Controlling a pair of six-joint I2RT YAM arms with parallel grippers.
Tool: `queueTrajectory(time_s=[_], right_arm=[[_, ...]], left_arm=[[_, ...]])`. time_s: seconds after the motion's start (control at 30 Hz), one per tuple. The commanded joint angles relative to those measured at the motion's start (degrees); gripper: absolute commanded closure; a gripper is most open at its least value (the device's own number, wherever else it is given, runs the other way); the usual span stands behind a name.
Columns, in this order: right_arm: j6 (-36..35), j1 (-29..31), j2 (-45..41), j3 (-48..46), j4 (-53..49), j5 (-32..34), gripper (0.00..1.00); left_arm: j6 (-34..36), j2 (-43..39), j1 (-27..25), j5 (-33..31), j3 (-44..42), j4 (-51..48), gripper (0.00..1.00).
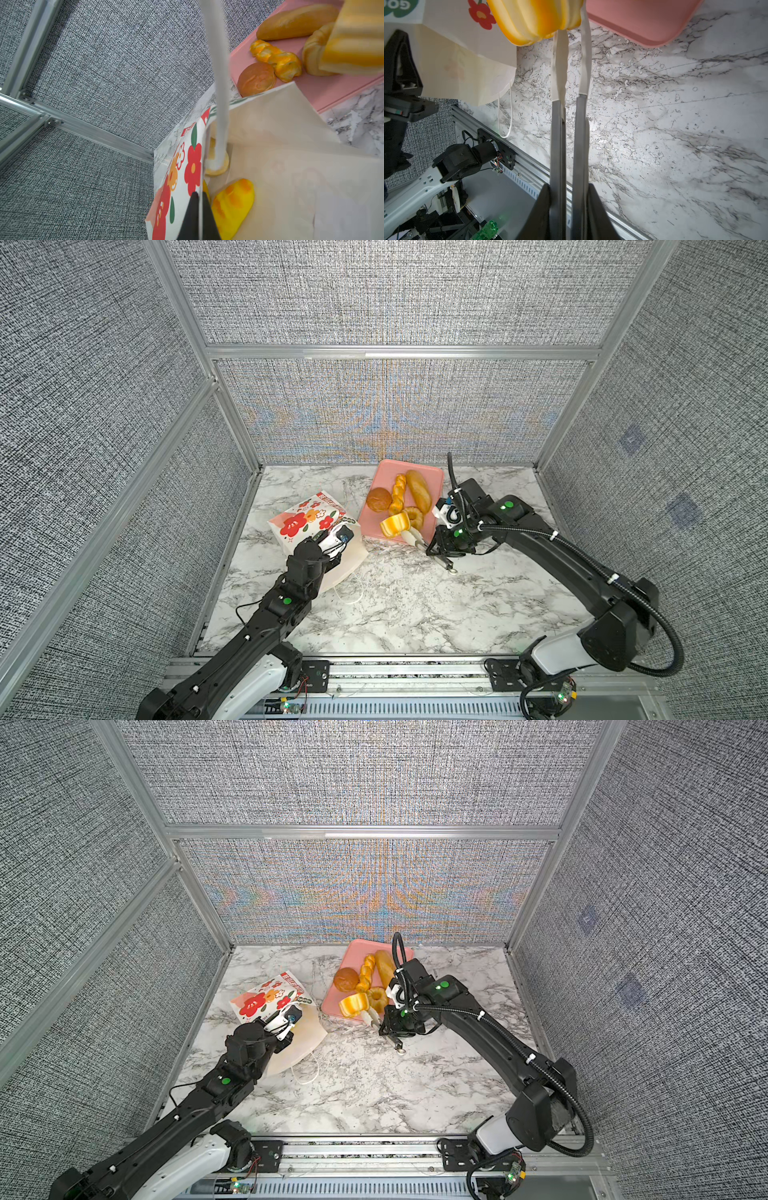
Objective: Take the fake bread out of the paper bag
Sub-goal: 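Swing the right tongs with the yellow bread over the pink tray, then lower the yellow striped bread onto the pink tray with the right tongs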
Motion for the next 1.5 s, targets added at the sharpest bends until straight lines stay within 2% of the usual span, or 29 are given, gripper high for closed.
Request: queueTrajectory(time_s=[0.0,0.53,1.2,1.4,1.47], right_arm=[[3.85,0.73,1.77,0.87,0.74,0.69,1.0],[5.03,0.9,14.98,8.63,0.81,1.3,1.0],[3.57,-0.49,22.35,16.17,-2.09,0.95,1.0],[2.58,-0.76,23.0,18.08,-2.54,1.55,0.76],[2.17,-1.17,23.53,18.94,-3.01,1.65,0.73]], left_arm=[[-1.03,-0.41,0.09,0.07,-0.45,1.43,1.0],[-2.86,-1.29,0.05,1.07,-1.68,2.17,1.0],[-2.74,-1.15,0.08,0.94,-1.81,1.73,1.0],[-2.7,-1.32,0.09,0.81,-1.77,1.43,1.0],[-2.75,-1.41,0.05,0.81,-1.69,1.22,1.0]])
